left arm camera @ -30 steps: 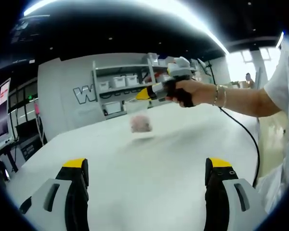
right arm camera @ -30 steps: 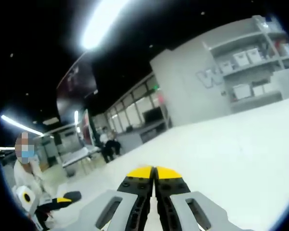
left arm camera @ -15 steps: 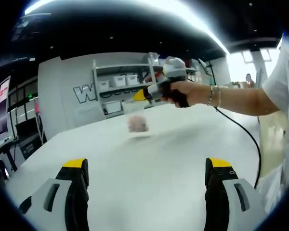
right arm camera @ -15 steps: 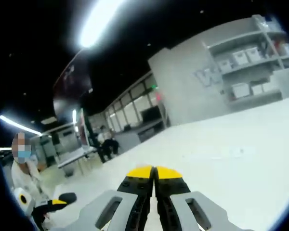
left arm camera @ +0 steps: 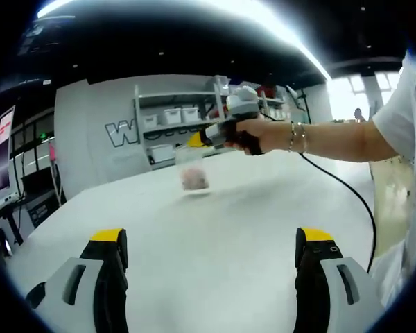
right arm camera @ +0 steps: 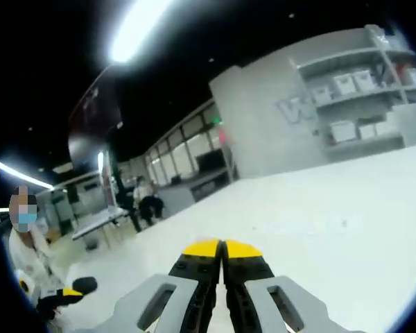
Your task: Open the resealable bag by pulling the two sides of the seal apart until the entire bag opening is separated and visibly accessible.
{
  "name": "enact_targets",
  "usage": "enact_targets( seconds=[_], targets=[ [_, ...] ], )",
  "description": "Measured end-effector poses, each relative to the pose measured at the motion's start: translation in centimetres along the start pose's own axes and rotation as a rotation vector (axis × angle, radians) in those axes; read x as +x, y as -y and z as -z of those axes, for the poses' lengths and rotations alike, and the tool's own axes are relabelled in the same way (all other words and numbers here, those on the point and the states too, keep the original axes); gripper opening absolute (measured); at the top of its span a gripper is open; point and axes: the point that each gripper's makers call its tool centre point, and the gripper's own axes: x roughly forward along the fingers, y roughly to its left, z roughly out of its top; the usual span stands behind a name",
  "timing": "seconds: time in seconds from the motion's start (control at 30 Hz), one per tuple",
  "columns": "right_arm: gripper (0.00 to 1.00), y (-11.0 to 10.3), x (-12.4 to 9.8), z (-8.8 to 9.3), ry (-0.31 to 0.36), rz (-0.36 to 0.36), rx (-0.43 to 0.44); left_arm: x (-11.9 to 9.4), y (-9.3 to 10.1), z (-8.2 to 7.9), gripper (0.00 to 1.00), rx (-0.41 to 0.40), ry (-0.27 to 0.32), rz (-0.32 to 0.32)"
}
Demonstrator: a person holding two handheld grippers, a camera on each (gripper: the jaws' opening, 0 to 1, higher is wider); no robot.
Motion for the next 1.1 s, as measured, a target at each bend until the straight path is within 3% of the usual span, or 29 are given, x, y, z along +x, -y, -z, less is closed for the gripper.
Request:
enact_targets(
  seconds=[0.47,0.77,1.1],
  targets=[
    [0.00,1.6,2.1,-1.0,0.002,0.045,-0.022,0.0,0.0,0.2,1.00,-0.011,-0.001,0.006],
    [0.00,2.3,3.1,-0.4,-0.005,0.059,0.005,0.0,-0.2,0.2,1.00,-0.016,0.000,0.000],
    [0.00,2.6,4.0,-0.9,0.006,0.076,-0.013,0.1,-0.6,0.4,1.00,-0.025,-0.002,0.000]
  ],
)
